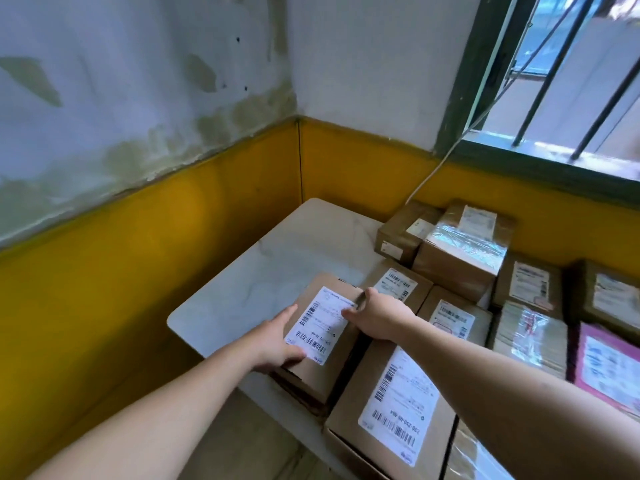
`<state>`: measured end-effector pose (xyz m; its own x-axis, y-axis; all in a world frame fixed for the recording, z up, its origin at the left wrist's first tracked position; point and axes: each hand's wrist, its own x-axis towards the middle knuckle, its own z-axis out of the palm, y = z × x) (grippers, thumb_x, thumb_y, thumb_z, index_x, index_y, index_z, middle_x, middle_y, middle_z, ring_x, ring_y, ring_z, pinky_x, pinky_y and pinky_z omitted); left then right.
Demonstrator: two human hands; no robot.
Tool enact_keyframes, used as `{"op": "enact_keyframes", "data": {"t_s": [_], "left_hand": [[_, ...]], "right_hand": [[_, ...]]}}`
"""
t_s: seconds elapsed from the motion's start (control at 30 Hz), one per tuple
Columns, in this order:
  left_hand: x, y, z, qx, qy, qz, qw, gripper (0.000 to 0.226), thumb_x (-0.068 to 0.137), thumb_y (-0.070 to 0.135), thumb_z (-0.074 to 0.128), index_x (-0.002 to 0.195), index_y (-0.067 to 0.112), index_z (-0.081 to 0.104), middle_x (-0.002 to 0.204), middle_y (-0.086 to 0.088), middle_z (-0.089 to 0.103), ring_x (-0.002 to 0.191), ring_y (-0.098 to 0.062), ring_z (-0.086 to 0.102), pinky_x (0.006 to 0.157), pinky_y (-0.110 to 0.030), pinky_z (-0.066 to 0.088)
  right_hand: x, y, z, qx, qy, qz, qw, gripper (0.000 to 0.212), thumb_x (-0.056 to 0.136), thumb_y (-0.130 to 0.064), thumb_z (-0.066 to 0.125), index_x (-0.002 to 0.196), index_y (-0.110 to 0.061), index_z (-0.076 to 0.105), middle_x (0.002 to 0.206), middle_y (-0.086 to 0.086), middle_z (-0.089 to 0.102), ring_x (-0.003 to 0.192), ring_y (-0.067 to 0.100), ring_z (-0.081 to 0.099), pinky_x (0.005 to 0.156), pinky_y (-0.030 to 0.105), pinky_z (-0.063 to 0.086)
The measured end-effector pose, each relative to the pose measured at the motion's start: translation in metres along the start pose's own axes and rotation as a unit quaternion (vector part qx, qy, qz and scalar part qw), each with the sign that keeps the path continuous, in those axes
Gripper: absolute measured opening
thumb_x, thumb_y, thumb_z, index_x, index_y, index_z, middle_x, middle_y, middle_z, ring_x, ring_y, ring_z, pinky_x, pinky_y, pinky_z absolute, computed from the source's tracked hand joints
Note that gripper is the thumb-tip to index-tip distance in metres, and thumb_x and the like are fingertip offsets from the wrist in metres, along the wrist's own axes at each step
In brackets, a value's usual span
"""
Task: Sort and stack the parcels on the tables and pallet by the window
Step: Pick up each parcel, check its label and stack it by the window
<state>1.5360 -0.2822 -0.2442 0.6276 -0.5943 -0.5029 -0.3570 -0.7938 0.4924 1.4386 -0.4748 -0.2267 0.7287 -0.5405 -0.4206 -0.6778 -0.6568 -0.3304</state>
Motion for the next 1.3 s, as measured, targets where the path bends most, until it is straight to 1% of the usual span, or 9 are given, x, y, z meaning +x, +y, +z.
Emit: {"op": "enact_keyframes", "data": {"t_s": [0.07,0.23,0.43,0.63,0.73,0.9,1.03,1.13,1.3], "left_hand": [[0.0,0.007,-0.006,-0.035,0.027,0.015,0.999,0.094,0.083,0.03,0.072,0.152,0.036,0.009,0.142,-0.003,0.045,0.116,-0.02,0.052,0.097,-0.03,0.045],[-0.007,0.026,-0.021,-0.138,0.023,0.078,0.987,0.073,0.091,0.012,0.061,0.15,0.03,0.022,0.139,-0.005,0.048,0.115,-0.021,0.052,0.099,-0.038,0.049],[-0.04,0.03,-0.039,-0.25,0.026,0.133,0.959,0.061,0.094,0.011,0.057,0.147,0.026,0.031,0.128,-0.006,0.053,0.103,-0.02,0.06,0.073,-0.03,0.06],[-0.084,0.04,-0.039,-0.311,-0.03,0.216,0.925,0.058,0.097,0.008,0.052,0.145,0.03,0.03,0.104,0.006,0.054,0.094,-0.015,0.063,0.068,-0.03,0.059],[-0.102,0.057,-0.021,-0.285,-0.068,0.256,0.921,0.062,0.098,0.006,0.05,0.147,0.033,0.025,0.105,0.007,0.056,0.096,-0.013,0.063,0.07,-0.023,0.058],[-0.129,0.102,0.023,-0.216,-0.115,0.298,0.923,0.079,0.09,0.018,0.059,0.149,0.044,0.013,0.131,-0.003,0.053,0.102,-0.018,0.064,0.079,-0.032,0.059],[-0.162,0.153,0.064,-0.161,-0.128,0.358,0.911,0.082,0.089,0.021,0.064,0.149,0.042,0.013,0.132,0.0,0.043,0.108,-0.014,0.054,0.075,-0.02,0.055],[-0.193,0.198,0.105,-0.148,-0.151,0.399,0.892,0.082,0.087,0.014,0.066,0.151,0.035,0.018,0.132,0.0,0.038,0.114,-0.014,0.048,0.085,-0.025,0.05],[-0.262,0.274,0.213,-0.109,-0.227,0.448,0.858,0.096,0.075,0.024,0.076,0.149,0.039,0.017,0.139,0.002,0.046,0.12,-0.017,0.053,0.099,-0.038,0.049]], "right_hand": [[-0.001,-0.009,-0.002,0.024,0.005,-0.006,1.0,0.042,0.092,-0.053,0.052,0.113,-0.017,0.059,0.091,-0.004,0.063,0.086,0.017,0.064,0.068,0.028,0.05],[-0.022,-0.033,0.0,0.062,0.04,-0.027,0.997,0.044,0.094,-0.048,0.052,0.124,-0.017,0.059,0.119,0.008,0.064,0.098,0.022,0.064,0.085,0.039,0.056],[-0.061,-0.025,-0.004,0.127,0.133,0.042,0.982,0.062,0.089,-0.053,0.06,0.14,-0.022,0.043,0.135,0.01,0.048,0.119,0.028,0.052,0.1,0.044,0.048],[-0.115,-0.017,-0.006,0.422,0.206,0.038,0.882,0.078,0.092,-0.035,0.066,0.154,-0.031,0.017,0.142,0.0,0.051,0.115,0.02,0.06,0.096,0.042,0.053],[-0.146,-0.002,0.0,0.467,0.272,0.051,0.839,0.081,0.089,-0.032,0.07,0.151,-0.037,0.019,0.134,0.001,0.055,0.109,0.018,0.063,0.09,0.045,0.057],[-0.219,0.044,0.002,0.434,0.349,0.1,0.824,0.074,0.092,-0.031,0.067,0.151,-0.03,0.024,0.129,0.0,0.053,0.109,0.018,0.061,0.091,0.04,0.056],[-0.282,0.089,0.0,0.405,0.39,0.134,0.816,0.07,0.094,-0.033,0.065,0.151,-0.03,0.024,0.132,-0.002,0.052,0.101,0.013,0.058,0.076,0.024,0.056],[-0.337,0.128,0.0,0.365,0.414,0.179,0.814,0.073,0.094,-0.04,0.062,0.153,-0.033,0.02,0.14,-0.005,0.047,0.104,0.01,0.051,0.082,0.022,0.048],[-0.456,0.22,0.016,0.389,0.46,0.264,0.753,0.077,0.09,-0.04,0.066,0.153,-0.036,0.021,0.141,0.002,0.05,0.117,0.021,0.058,0.099,0.04,0.05]]}}
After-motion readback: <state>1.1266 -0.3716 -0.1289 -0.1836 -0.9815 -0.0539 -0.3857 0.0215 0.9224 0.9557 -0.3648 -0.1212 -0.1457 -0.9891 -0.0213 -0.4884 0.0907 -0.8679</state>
